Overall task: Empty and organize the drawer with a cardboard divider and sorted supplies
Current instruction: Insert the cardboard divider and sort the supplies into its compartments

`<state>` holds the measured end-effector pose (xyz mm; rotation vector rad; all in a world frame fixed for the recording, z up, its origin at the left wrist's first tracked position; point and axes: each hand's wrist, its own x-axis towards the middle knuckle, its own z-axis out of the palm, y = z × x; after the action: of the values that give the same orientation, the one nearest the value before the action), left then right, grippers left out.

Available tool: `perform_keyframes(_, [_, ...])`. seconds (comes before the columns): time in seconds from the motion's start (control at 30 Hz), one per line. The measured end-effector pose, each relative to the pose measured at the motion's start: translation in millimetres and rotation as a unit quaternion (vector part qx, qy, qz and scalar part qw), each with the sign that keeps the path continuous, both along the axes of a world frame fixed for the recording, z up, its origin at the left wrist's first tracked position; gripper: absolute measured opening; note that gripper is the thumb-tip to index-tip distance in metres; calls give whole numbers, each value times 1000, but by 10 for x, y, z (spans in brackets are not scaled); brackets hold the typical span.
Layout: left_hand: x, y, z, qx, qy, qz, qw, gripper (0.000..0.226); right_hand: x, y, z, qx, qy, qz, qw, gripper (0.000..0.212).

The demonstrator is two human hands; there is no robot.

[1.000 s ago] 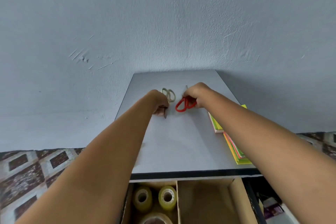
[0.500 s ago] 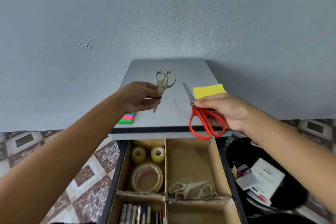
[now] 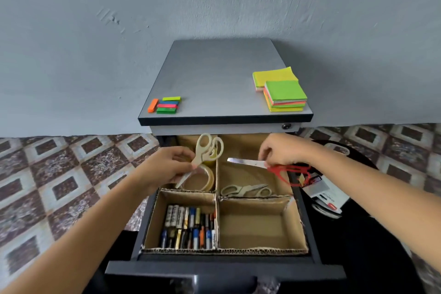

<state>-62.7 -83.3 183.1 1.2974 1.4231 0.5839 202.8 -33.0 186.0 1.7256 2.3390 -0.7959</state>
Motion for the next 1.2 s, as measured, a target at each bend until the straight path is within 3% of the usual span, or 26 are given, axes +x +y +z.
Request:
perform_keyframes(0.2, [-83, 37, -179, -26, -23, 37, 999, 16, -338, 309, -411, 41, -117, 96, 988, 26])
perform_keyframes(0.47, [-170, 112, -344, -32, -13, 41, 999, 18, -438, 573, -869, 77, -159, 132, 975, 25])
perform_keyframes(0.73, [-191, 205, -479, -31, -15, 43, 998, 20, -377, 493, -1187, 169, -176, 103, 964, 25])
perform_keyframes(1.1, [-185, 241, -522, -40, -34, 43, 998, 19, -410, 319, -1367, 163, -106, -5, 981, 31])
perform_keyframes(1.2, [-114, 257, -520, -27, -41, 48, 998, 18, -395, 334, -1297, 147, -3, -85, 985, 26])
